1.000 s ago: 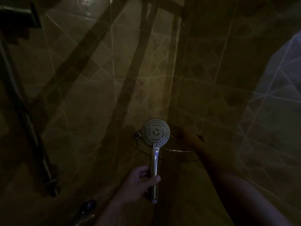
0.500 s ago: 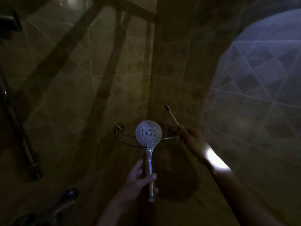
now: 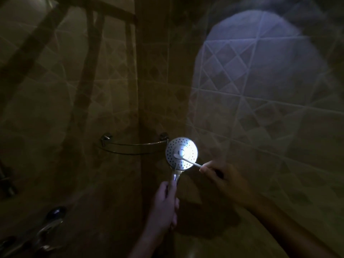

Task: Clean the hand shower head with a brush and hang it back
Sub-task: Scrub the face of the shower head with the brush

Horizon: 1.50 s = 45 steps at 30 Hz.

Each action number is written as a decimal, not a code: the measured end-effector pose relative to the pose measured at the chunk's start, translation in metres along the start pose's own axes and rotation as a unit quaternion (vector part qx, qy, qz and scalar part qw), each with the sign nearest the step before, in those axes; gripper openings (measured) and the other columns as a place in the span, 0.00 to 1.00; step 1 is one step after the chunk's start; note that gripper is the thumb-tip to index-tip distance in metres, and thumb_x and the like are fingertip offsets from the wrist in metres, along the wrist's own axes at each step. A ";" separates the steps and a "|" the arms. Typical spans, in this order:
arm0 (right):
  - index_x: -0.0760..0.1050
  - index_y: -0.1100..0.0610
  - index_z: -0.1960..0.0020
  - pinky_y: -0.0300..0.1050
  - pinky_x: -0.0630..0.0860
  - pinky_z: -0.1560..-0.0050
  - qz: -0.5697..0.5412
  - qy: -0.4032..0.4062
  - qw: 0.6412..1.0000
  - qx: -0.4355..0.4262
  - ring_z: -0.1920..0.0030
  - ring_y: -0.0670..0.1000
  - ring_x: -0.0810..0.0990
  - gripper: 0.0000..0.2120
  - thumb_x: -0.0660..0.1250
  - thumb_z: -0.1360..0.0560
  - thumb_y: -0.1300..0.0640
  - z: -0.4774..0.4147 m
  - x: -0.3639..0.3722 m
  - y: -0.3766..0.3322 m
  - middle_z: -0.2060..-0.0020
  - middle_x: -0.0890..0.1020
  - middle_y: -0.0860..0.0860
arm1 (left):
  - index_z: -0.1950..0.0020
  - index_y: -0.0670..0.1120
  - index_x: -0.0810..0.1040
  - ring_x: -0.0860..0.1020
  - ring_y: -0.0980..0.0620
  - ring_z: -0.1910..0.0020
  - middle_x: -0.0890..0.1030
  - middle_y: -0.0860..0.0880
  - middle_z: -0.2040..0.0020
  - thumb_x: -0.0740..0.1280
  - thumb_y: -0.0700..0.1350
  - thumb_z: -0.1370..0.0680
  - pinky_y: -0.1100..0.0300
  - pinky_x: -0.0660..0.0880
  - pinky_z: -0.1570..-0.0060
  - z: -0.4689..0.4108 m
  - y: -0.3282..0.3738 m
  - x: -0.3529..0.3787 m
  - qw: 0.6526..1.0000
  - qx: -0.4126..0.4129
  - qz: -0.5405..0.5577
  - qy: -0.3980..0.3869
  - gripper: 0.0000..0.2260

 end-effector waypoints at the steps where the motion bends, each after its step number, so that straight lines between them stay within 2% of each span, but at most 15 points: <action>1: 0.80 0.39 0.52 0.46 0.80 0.58 0.012 -0.006 1.000 0.005 0.59 0.44 0.83 0.07 0.64 0.19 0.46 0.003 -0.002 0.002 0.60 0.84 0.40 | 0.49 0.50 0.76 0.67 0.55 0.82 0.72 0.50 0.69 0.57 0.58 0.18 0.67 0.60 0.82 0.002 0.000 0.003 1.000 0.007 -0.011 0.007 0.14; 6: 0.80 0.36 0.52 0.52 0.82 0.55 0.030 -0.039 0.999 0.013 0.59 0.44 0.84 0.16 0.57 0.25 0.31 0.016 -0.009 0.016 0.59 0.85 0.40 | 0.60 0.48 0.75 0.67 0.56 0.82 0.72 0.50 0.72 0.59 0.59 0.19 0.63 0.61 0.82 0.015 -0.004 0.019 0.998 0.028 -0.063 0.014 0.18; 10: 0.82 0.42 0.50 0.52 0.81 0.57 0.046 -0.053 0.998 0.003 0.60 0.45 0.83 0.25 0.54 0.25 0.28 0.029 -0.014 0.025 0.59 0.85 0.43 | 0.61 0.48 0.74 0.67 0.57 0.81 0.72 0.50 0.72 0.59 0.59 0.18 0.61 0.62 0.80 0.024 -0.019 0.026 0.996 0.032 -0.087 0.005 0.18; 12: 0.84 0.46 0.47 0.51 0.82 0.59 0.068 -0.037 0.997 -0.002 0.62 0.45 0.84 0.26 0.55 0.23 0.30 0.035 -0.014 0.032 0.60 0.86 0.46 | 0.60 0.47 0.75 0.67 0.57 0.79 0.72 0.50 0.72 0.59 0.57 0.18 0.61 0.63 0.78 0.030 -0.025 0.027 0.996 0.022 -0.083 -0.012 0.17; 15: 0.84 0.46 0.49 0.40 0.80 0.62 0.103 0.046 0.993 0.017 0.64 0.42 0.84 0.11 0.64 0.20 0.45 0.041 -0.020 0.043 0.59 0.87 0.45 | 0.57 0.45 0.76 0.67 0.58 0.77 0.71 0.48 0.69 0.60 0.55 0.17 0.65 0.63 0.79 0.038 -0.037 0.031 0.997 -0.004 -0.064 -0.044 0.16; 17: 0.84 0.46 0.49 0.35 0.75 0.64 0.136 0.089 0.986 0.019 0.65 0.42 0.83 0.08 0.66 0.20 0.50 0.048 -0.024 0.045 0.60 0.86 0.43 | 0.54 0.41 0.75 0.66 0.60 0.79 0.71 0.47 0.68 0.59 0.54 0.17 0.67 0.62 0.81 0.043 -0.044 0.034 0.996 -0.021 -0.062 -0.053 0.18; 20: 0.82 0.44 0.48 0.38 0.77 0.64 0.084 -0.013 0.996 -0.009 0.66 0.43 0.82 0.14 0.60 0.19 0.41 0.070 -0.016 0.044 0.63 0.85 0.45 | 0.54 0.42 0.76 0.66 0.60 0.80 0.71 0.48 0.68 0.59 0.56 0.17 0.66 0.62 0.81 0.049 -0.052 0.036 0.996 -0.045 -0.051 -0.061 0.19; 22: 0.82 0.45 0.49 0.35 0.74 0.65 0.120 -0.075 0.990 -0.019 0.67 0.42 0.80 0.19 0.57 0.21 0.36 0.083 -0.008 0.047 0.66 0.82 0.43 | 0.54 0.43 0.77 0.67 0.59 0.78 0.72 0.49 0.69 0.59 0.57 0.18 0.64 0.62 0.79 0.050 -0.056 0.038 0.995 -0.052 -0.057 -0.062 0.18; 28: 0.84 0.48 0.50 0.28 0.70 0.66 0.186 0.018 0.982 0.028 0.68 0.41 0.79 0.08 0.66 0.20 0.52 0.074 -0.028 0.062 0.61 0.84 0.41 | 0.52 0.37 0.76 0.67 0.57 0.75 0.71 0.48 0.68 0.60 0.55 0.18 0.64 0.62 0.77 0.053 -0.072 0.046 0.994 -0.053 -0.076 -0.053 0.20; 32: 0.83 0.52 0.54 0.25 0.70 0.68 0.145 -0.075 0.985 -0.054 0.70 0.45 0.79 0.19 0.58 0.19 0.43 0.095 -0.011 0.053 0.69 0.84 0.49 | 0.57 0.44 0.77 0.67 0.57 0.75 0.71 0.50 0.70 0.60 0.55 0.18 0.64 0.62 0.77 0.055 -0.079 0.052 0.995 -0.064 -0.059 -0.057 0.17; 35: 0.84 0.52 0.51 0.32 0.75 0.64 0.159 -0.060 0.985 -0.002 0.68 0.43 0.81 0.28 0.51 0.20 0.35 0.092 -0.005 0.072 0.65 0.85 0.47 | 0.57 0.43 0.77 0.68 0.56 0.73 0.70 0.50 0.70 0.61 0.54 0.18 0.63 0.62 0.75 0.054 -0.083 0.053 0.995 -0.055 -0.059 -0.057 0.17; 38: 0.85 0.55 0.50 0.46 0.80 0.58 0.199 0.040 0.979 0.020 0.63 0.50 0.84 0.18 0.61 0.19 0.45 0.085 -0.011 0.083 0.60 0.87 0.51 | 0.58 0.44 0.76 0.67 0.56 0.73 0.69 0.51 0.71 0.61 0.53 0.18 0.63 0.62 0.75 0.054 -0.086 0.052 0.996 -0.058 -0.042 -0.049 0.16; 42: 0.84 0.53 0.52 0.43 0.79 0.60 0.155 -0.131 0.979 -0.018 0.65 0.47 0.83 0.35 0.47 0.21 0.30 0.098 0.009 0.072 0.63 0.86 0.51 | 0.60 0.44 0.76 0.67 0.55 0.73 0.69 0.53 0.72 0.62 0.53 0.18 0.61 0.62 0.73 0.051 -0.092 0.049 0.996 -0.056 -0.053 -0.043 0.16; 43: 0.84 0.53 0.50 0.44 0.80 0.58 0.160 -0.147 0.976 -0.014 0.63 0.48 0.84 0.35 0.47 0.21 0.30 0.100 0.013 0.073 0.61 0.87 0.52 | 0.61 0.47 0.75 0.67 0.55 0.73 0.69 0.53 0.72 0.62 0.53 0.18 0.60 0.62 0.73 0.050 -0.091 0.048 0.996 -0.049 -0.056 -0.042 0.15; 45: 0.84 0.55 0.50 0.47 0.80 0.58 0.139 -0.072 0.988 0.012 0.62 0.49 0.85 0.26 0.55 0.18 0.38 0.095 0.013 0.080 0.60 0.87 0.52 | 0.62 0.47 0.74 0.67 0.55 0.73 0.70 0.50 0.71 0.61 0.52 0.17 0.60 0.63 0.74 0.051 -0.089 0.048 0.996 -0.037 -0.068 -0.043 0.15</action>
Point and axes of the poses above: each hand's wrist, its own z-axis away from the middle knuckle, its own x-axis out of the palm, y = z × x, the point moved 2 cm from there along -z, towards the middle knuckle
